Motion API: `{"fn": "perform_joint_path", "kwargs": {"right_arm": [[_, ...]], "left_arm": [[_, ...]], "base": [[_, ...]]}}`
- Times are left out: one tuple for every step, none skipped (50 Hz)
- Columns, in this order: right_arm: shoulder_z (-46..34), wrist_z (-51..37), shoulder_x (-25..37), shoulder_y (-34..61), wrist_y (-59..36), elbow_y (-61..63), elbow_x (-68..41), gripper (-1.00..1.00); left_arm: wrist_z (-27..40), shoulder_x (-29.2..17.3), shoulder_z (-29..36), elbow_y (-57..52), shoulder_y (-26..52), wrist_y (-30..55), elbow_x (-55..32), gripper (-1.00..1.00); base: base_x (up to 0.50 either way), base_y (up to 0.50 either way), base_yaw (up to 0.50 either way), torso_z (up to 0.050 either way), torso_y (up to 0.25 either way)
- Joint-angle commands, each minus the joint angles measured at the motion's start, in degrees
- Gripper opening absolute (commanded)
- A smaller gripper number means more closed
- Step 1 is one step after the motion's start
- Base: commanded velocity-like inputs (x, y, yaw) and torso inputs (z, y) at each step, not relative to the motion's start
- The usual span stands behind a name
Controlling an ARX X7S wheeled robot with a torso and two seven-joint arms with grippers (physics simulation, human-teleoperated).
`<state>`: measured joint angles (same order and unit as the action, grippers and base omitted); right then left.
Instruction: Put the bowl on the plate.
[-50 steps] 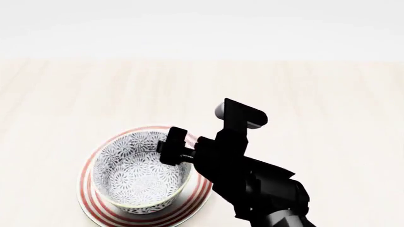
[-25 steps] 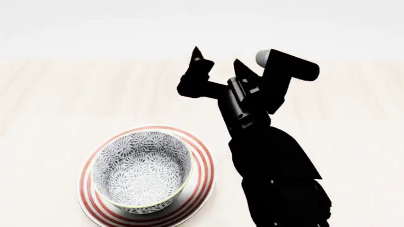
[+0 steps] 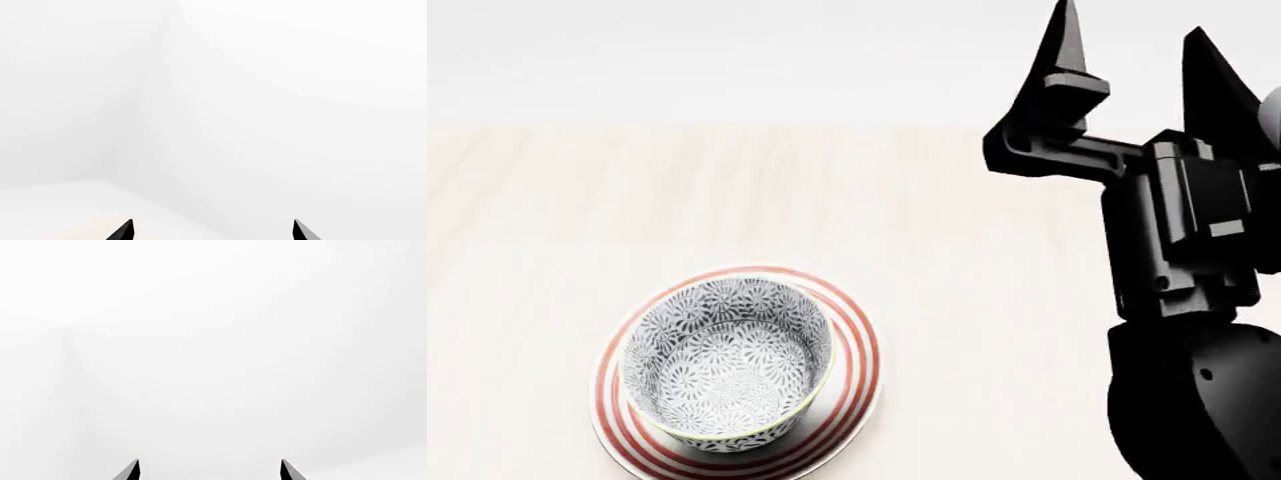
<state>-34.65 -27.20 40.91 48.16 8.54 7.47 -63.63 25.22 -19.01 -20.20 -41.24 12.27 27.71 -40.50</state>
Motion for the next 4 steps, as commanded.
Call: {"fn": "perform_joint_path", "kwargs": {"right_arm": [[2.3,-8.9,13.1,-7.2,0.3,18.5,1.5,1.00],[2.6,-9.4,13.8,-7.8,0.7,19.5,1.6,1.00],[2.9,-9.8,14.5,-8.3,1.0,20.4,1.4,1.00],[3.6,-10.6,15.9,-9.3,1.8,22.3,1.6,1.00]], "left_arm": [[-2.0,0.2,1.4,0.0,-0.1,-2.3,1.1,1.00],[-2.0,0.1,1.3,-0.1,-0.1,-2.4,1.0,1.00],[-2.1,0.0,1.2,-0.1,-0.1,-2.5,0.9,1.00],[-2.2,0.0,1.1,0.0,0.0,-2.7,0.8,1.00]], "base": [[0.00,0.00,0.00,0.000,0.000],[0.00,0.00,0.00,0.000,0.000],[0.00,0.00,0.00,0.000,0.000],[0.00,0.00,0.00,0.000,0.000]]}}
